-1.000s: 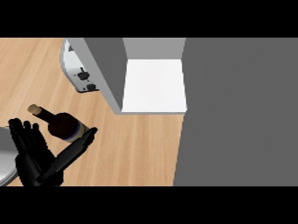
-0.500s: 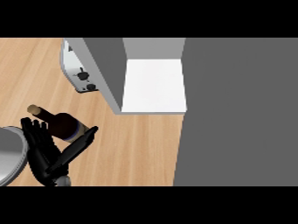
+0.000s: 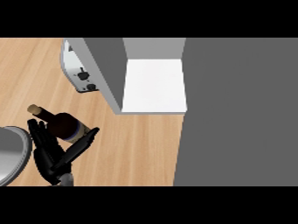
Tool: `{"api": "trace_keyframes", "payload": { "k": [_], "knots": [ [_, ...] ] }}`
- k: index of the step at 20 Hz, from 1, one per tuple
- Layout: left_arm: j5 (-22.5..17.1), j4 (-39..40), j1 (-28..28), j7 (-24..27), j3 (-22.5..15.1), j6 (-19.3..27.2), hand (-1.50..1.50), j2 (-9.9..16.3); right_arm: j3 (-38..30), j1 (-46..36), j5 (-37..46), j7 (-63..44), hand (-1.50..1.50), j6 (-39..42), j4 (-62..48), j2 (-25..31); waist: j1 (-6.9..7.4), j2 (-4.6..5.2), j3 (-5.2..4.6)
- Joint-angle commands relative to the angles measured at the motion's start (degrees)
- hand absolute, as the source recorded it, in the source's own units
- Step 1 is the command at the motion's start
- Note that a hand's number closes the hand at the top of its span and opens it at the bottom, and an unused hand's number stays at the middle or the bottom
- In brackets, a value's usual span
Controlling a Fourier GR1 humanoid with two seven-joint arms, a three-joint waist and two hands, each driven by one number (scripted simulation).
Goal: Pick up the wine, place it into the cabinet and close the cabinet
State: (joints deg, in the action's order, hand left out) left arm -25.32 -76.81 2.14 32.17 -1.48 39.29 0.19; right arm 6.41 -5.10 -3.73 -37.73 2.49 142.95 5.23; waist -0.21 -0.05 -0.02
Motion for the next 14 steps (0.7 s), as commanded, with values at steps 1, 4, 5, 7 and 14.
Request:
{"api": "trace_keyframes", "payload": {
  "k": [1, 4, 5, 7, 14],
  "knots": [
    [-1.01, 1.59, 0.41, 0.50, 1.24, -3.03, -1.50, -0.02, 1.18, -0.99, -0.68, -5.08, -1.50, -1.87, 7.58, -0.57, 0.12, -0.03, -0.01],
    [-4.20, 6.20, -2.66, 3.47, 1.58, -3.77, -1.50, -0.18, 2.49, 1.26, -0.12, -6.22, -1.50, -1.84, 10.42, -0.56, -0.22, -0.04, -0.04],
    [-2.17, 4.80, -2.83, 1.52, 1.07, -3.45, -1.50, -0.18, -0.36, 3.89, -3.28, -3.05, -1.50, 0.60, 9.38, 0.53, -0.15, -0.02, 0.02],
    [-4.10, 6.93, -3.35, 5.43, 0.90, -1.93, -1.50, -0.18, 2.05, 0.46, -0.40, -6.79, -1.50, -1.87, 9.27, -0.24, -0.06, -0.02, -0.02],
    [-7.25, 11.83, -6.05, 7.76, 5.58, -10.69, -1.50, -0.06, 2.23, 3.91, -0.38, -2.57, -1.50, -0.10, 8.11, -0.85, -0.12, -0.03, 0.01]
  ]
}}
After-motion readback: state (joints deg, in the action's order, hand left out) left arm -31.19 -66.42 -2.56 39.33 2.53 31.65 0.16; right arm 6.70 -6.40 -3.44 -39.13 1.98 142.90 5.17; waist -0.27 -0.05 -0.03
